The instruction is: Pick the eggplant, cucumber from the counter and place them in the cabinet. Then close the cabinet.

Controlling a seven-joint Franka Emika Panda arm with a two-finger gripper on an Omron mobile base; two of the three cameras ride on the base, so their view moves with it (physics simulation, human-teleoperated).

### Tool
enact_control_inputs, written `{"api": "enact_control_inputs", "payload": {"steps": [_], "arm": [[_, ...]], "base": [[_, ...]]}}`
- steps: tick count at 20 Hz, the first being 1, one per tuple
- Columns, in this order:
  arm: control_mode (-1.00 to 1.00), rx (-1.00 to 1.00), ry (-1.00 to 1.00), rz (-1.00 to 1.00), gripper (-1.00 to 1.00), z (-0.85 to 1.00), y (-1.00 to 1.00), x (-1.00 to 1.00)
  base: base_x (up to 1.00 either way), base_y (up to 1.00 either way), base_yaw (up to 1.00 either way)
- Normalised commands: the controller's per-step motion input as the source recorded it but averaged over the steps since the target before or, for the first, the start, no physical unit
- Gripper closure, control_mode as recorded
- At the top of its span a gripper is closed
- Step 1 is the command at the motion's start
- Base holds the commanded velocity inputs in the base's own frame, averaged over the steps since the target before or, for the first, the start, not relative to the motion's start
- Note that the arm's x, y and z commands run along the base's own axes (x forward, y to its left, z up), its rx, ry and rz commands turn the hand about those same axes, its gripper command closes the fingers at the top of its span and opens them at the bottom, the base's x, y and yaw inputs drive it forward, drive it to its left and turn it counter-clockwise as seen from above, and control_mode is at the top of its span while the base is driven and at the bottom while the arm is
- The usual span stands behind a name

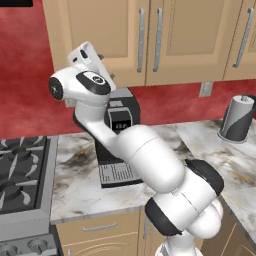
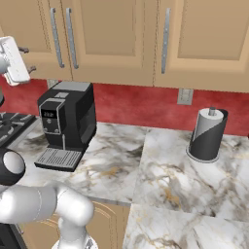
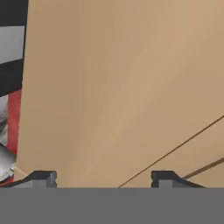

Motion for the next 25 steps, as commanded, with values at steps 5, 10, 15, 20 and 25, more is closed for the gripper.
{"api": "enact_control_inputs", "payload": {"steps": [5,10,15,20,25], "arm": [[-1.0,0.0,0.0,0.0,-1.0,-0.49,-0.72,1.0],[-1.0,0.0,-0.1,-0.05,-1.0,-0.21,-0.56,-0.1],[-1.0,0.0,-0.15,0.0,-1.0,0.06,-0.06,-1.0],[-1.0,0.01,-0.07,0.0,-1.0,0.45,-0.11,-1.0],[-1.0,0.07,-0.02,-0.04,-1.0,0.18,-0.66,-0.88]], "base": [[0.0,0.0,0.0],[0.0,0.0,0.0],[0.0,0.0,0.0],[0.0,0.0,0.0],[0.0,0.0,0.0]]}}
